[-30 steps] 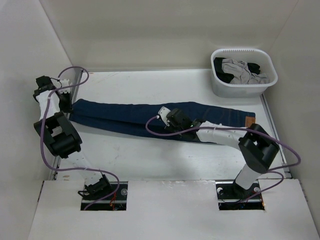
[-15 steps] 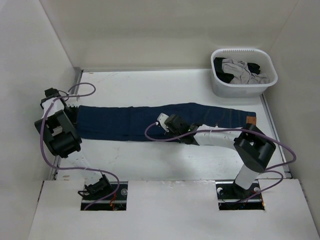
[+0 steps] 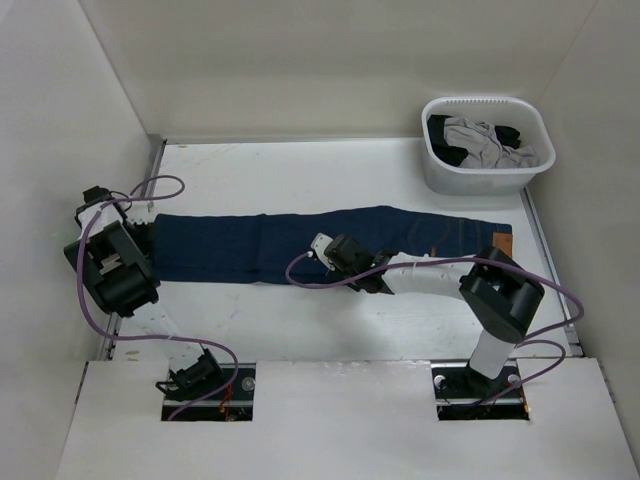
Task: Fold and stack the trousers
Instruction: Fold the trousers
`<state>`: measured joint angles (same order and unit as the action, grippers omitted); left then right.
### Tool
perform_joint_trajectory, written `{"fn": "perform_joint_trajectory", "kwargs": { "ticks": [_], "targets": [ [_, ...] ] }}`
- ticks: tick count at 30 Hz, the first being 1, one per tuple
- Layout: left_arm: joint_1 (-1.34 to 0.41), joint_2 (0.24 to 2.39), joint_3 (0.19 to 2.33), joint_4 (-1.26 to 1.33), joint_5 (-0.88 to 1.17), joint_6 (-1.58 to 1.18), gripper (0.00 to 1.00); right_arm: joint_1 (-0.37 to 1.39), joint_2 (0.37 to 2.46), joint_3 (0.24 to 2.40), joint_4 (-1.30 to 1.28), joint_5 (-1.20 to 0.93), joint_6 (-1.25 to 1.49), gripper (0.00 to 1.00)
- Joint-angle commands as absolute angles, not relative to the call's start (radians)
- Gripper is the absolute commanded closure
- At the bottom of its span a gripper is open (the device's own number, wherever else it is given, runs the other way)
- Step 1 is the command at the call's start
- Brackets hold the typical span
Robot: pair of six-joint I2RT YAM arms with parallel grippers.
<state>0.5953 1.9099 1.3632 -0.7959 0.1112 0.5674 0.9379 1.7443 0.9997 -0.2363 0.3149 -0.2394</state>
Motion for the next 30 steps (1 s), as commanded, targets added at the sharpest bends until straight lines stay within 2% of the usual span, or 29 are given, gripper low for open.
{"fn": "perform_joint_trajectory", "kwargs": {
  "ticks": [1,7,18,20,23,30],
  "targets": [
    [0.598,1.913,1.433,-0.770,0.164,0.535,0.59,0.955,1.753,1.005,-0.232,0.308,-0.222,1.00],
    [0.602,1.985,1.531,-0.784,0.169,0.488,0.59,0.958,1.756,1.000,-0.232,0.311,-0.222,1.00],
    [0.587,2.062,1.552,-0.923,0.199,0.531,0.83,0.959,1.756,0.996,-0.232,0.319,-0.230,1.00],
    [0.587,2.071,1.560,-0.952,0.212,0.535,0.81,0.959,1.759,0.997,-0.232,0.319,-0.230,1.00],
    [0.593,2.088,1.580,-0.968,0.204,0.526,0.73,0.959,1.761,0.997,-0.232,0.319,-0.232,1.00],
    [0.594,2.098,1.568,-0.976,0.190,0.535,0.78,0.959,1.759,0.999,-0.232,0.322,-0.236,1.00]
  ]
}}
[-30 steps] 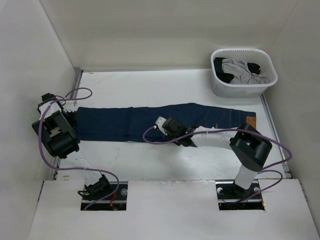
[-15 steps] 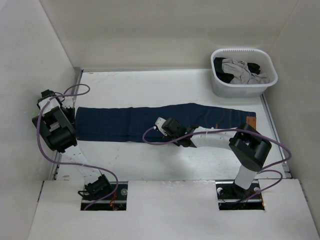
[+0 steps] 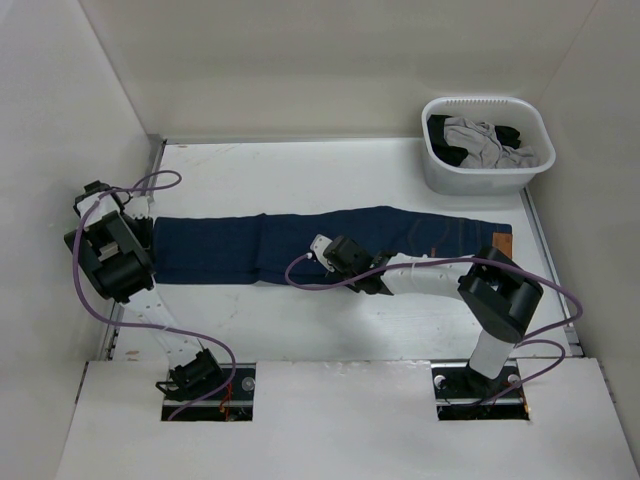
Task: Fold and stack the trousers
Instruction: Fold the trousers
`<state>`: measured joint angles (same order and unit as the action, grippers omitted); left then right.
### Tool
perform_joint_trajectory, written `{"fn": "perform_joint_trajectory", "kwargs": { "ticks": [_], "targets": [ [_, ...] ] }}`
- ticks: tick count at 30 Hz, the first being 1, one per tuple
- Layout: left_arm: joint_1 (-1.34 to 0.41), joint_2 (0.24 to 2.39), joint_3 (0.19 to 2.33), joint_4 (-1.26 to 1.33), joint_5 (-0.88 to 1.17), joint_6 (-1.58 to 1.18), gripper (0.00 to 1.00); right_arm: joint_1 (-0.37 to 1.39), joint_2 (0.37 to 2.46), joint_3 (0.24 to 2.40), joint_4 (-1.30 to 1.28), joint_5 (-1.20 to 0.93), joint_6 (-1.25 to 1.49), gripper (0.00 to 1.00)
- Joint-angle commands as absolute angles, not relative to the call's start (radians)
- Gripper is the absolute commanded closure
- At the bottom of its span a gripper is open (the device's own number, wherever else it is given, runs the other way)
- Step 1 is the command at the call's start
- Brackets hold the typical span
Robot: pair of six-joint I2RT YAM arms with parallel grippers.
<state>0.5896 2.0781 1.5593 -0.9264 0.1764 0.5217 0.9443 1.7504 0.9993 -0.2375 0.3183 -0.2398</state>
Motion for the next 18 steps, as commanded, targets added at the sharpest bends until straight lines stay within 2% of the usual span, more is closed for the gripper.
{"fn": "perform_joint_trajectory", "kwargs": {
  "ticks": [1,2,5,13,18],
  "targets": [
    [0.591,2.102,1.566,-0.985,0.195,0.540,0.80,0.959,1.759,0.999,-0.232,0.324,-0.236,1.00],
    [0.588,2.106,1.565,-0.994,0.198,0.543,0.83,0.959,1.759,0.999,-0.232,0.325,-0.238,1.00],
    [0.576,2.105,1.546,-0.990,0.199,0.557,1.00,0.959,1.755,0.999,-0.232,0.328,-0.242,1.00],
    [0.573,1.965,1.540,-0.844,0.123,0.551,1.00,0.959,1.752,0.989,-0.232,0.331,-0.244,1.00],
    [0.536,1.864,1.566,-0.844,0.114,0.560,1.00,0.959,1.753,0.989,-0.232,0.340,-0.242,1.00]
  ]
}}
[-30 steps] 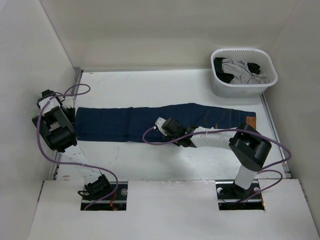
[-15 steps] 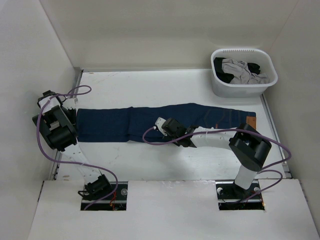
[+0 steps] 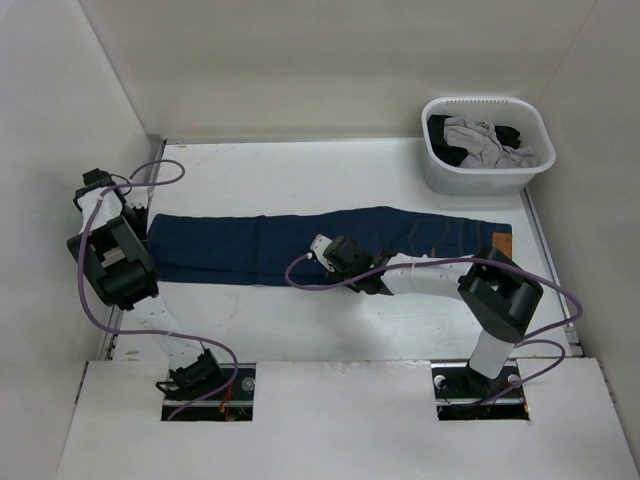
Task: Fold and stack the trousers
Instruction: Fold the trousers
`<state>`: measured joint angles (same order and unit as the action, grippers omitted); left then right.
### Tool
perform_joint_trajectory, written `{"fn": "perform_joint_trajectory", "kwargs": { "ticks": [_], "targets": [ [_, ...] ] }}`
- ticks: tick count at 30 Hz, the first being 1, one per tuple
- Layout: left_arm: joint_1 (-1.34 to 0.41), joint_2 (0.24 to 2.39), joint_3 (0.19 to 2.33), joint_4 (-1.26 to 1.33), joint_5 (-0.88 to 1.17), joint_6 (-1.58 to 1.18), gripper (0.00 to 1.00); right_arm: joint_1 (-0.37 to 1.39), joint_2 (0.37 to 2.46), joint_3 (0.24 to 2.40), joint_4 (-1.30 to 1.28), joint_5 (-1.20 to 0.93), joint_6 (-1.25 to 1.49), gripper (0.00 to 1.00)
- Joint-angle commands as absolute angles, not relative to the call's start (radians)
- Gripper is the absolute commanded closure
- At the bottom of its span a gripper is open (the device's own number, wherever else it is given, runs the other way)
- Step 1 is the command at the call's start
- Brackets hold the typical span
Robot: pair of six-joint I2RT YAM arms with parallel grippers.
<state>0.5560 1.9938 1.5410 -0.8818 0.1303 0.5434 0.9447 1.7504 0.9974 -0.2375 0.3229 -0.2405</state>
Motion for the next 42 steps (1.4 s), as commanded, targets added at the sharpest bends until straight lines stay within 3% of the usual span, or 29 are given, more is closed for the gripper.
{"fn": "perform_joint_trajectory", "kwargs": {
  "ticks": [1,14,28,30,32,34,36,38,42],
  "targets": [
    [0.530,1.856,1.577,-0.856,0.112,0.563,1.00,0.959,1.753,0.988,-0.232,0.347,-0.242,1.00],
    [0.528,1.787,1.612,-1.023,0.046,0.682,1.00,0.946,1.640,0.933,-0.261,0.396,-0.224,1.00],
    [0.551,1.753,1.229,-0.885,-0.083,0.735,1.00,0.975,1.606,0.868,-0.282,0.321,-0.130,1.00],
    [0.547,1.784,1.223,-0.864,-0.110,0.744,0.99,0.973,1.638,0.861,-0.285,0.298,-0.103,0.88],
    [0.536,1.804,1.223,-0.842,-0.126,0.745,0.95,0.925,1.620,0.851,-0.291,0.298,-0.023,0.52],
    [0.533,1.809,1.227,-0.813,-0.133,0.744,0.93,0.848,1.513,0.827,-0.299,0.269,0.101,0.24],
    [0.532,1.807,1.227,-0.799,-0.133,0.745,0.92,0.767,1.368,0.783,-0.299,0.232,0.213,0.08],
    [0.532,1.804,1.229,-0.796,-0.130,0.746,0.92,0.638,1.155,0.706,-0.305,0.219,0.381,0.00],
    [0.541,1.801,1.230,-0.792,-0.124,0.746,0.92,0.220,0.786,0.556,-0.458,0.236,0.734,0.00]
  ]
}}
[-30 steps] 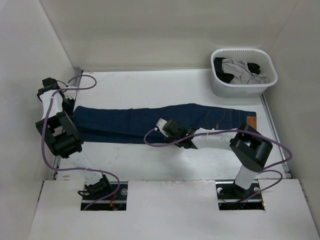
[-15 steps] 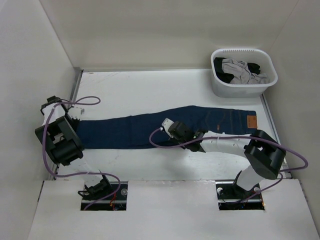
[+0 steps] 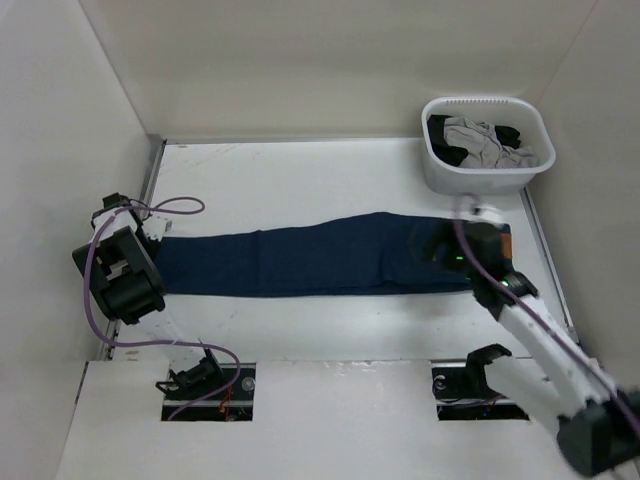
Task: Fold and stack the trousers
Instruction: Fold the trousers
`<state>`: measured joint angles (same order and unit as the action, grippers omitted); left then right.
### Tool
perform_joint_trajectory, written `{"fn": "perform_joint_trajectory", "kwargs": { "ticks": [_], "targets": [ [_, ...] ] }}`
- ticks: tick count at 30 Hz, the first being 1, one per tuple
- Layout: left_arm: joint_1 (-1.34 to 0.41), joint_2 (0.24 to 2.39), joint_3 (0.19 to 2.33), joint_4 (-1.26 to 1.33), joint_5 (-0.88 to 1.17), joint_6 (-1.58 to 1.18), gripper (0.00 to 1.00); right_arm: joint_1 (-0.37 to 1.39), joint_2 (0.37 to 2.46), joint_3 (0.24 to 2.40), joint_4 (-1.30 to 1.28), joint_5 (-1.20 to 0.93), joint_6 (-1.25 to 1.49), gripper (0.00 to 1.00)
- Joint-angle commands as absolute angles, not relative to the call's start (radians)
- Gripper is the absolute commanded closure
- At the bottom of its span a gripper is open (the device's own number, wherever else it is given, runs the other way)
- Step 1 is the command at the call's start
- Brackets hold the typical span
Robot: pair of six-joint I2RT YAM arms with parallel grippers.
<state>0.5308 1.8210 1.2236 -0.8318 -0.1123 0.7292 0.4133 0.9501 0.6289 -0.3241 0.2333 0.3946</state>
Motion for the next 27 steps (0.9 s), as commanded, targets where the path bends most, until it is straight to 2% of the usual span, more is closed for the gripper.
{"fn": "perform_joint_trajectory", "kwargs": {
  "ticks": [1,5,8,12,16,18,20,23,24,27],
  "targets": [
    [0.544,1.801,1.230,-0.788,-0.124,0.746,0.92,0.096,0.738,0.533,-0.512,0.236,0.792,0.00],
    [0.550,1.816,1.233,-0.778,-0.127,0.746,0.92,-0.311,0.721,0.460,-0.546,0.166,0.890,0.00],
    [0.548,1.825,1.241,-0.776,-0.126,0.742,0.92,-0.471,0.799,0.422,-0.384,0.077,0.920,0.00],
    [0.545,1.827,1.239,-0.776,-0.126,0.742,0.92,-0.499,0.986,0.443,-0.194,0.017,0.934,0.00],
    [0.547,1.825,1.239,-0.773,-0.126,0.736,0.92,-0.475,1.126,0.482,-0.155,0.024,0.948,0.00],
    [0.548,1.819,1.238,-0.773,-0.127,0.736,0.92,-0.478,1.158,0.476,-0.140,0.047,0.975,0.12],
    [0.550,1.812,1.235,-0.778,-0.129,0.736,0.92,-0.484,1.207,0.466,-0.091,0.022,0.992,0.40],
    [0.562,1.798,1.233,-0.782,-0.129,0.742,0.92,-0.521,1.285,0.480,-0.040,-0.066,0.979,0.87],
    [0.564,1.795,1.235,-0.784,-0.132,0.745,0.92,-0.527,1.290,0.486,-0.040,-0.074,0.971,0.98],
    [0.564,1.781,1.243,-0.793,-0.133,0.749,0.91,-0.554,1.198,0.508,-0.089,-0.014,0.915,1.00]
  ]
}}
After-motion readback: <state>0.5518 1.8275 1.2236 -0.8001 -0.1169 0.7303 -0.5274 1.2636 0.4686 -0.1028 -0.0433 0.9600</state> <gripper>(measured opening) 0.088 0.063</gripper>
